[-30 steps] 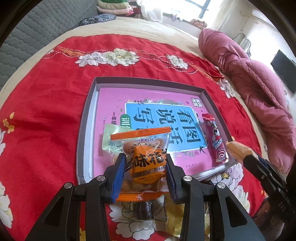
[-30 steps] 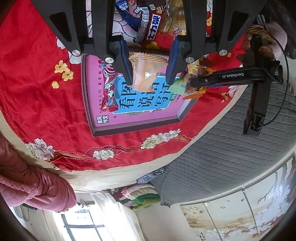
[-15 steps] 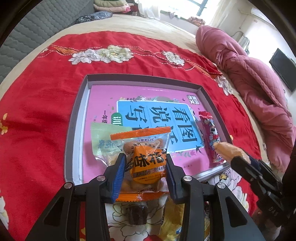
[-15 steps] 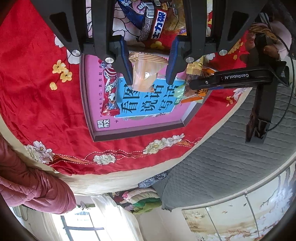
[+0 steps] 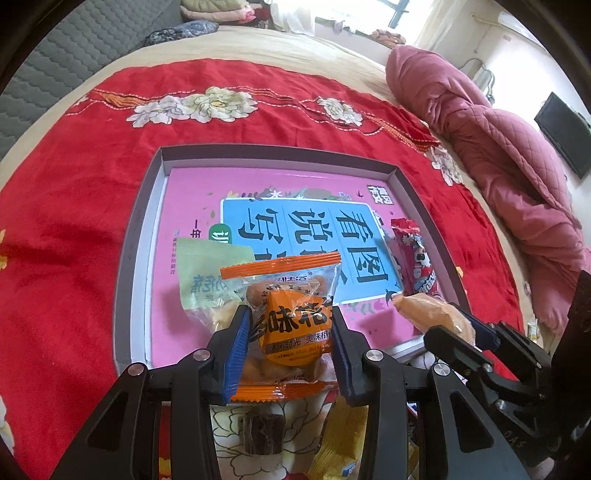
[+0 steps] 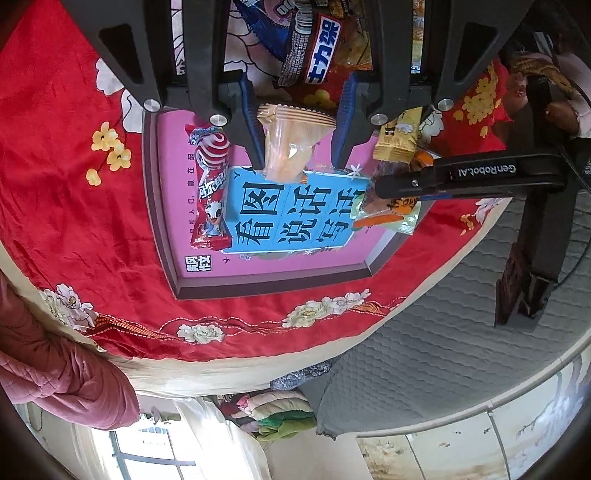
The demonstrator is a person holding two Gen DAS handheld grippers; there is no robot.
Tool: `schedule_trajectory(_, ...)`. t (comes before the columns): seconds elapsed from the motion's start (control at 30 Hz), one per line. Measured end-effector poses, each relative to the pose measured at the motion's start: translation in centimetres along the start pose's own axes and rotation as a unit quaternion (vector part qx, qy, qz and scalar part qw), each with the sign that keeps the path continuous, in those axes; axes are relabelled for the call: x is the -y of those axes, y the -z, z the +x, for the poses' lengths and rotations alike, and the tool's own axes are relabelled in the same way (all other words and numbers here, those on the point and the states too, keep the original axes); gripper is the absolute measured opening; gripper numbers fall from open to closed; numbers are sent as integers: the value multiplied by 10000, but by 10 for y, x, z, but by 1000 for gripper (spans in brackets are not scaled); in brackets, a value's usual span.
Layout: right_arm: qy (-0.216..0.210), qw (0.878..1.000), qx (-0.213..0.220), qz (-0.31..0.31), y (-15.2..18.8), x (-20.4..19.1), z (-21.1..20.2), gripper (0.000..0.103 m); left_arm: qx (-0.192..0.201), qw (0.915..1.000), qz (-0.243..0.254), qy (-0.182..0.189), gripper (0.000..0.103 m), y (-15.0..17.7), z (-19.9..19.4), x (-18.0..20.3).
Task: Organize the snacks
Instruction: 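Carry the orange bag over the tray with left tool while right tool carries the cream packet, then lower the orange bag into the tray and open left tool while right tool releases the cream packet there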
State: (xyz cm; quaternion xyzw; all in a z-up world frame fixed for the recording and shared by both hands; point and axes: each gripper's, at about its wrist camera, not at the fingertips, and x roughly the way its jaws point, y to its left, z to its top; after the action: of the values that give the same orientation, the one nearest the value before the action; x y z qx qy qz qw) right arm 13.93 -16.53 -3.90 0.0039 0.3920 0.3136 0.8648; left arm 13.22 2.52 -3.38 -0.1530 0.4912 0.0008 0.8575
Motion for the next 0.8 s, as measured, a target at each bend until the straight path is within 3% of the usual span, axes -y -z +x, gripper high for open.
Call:
schedule_trajectory(0.43,293,9992,-213,-190,3,-1,15,36,-51,10000,84,-1,42,-4,5,9)
schedule_trajectory(0.8,406,9988,-244,160,2,14,17,37,-174,9996,206,-12,42,-6,15,19)
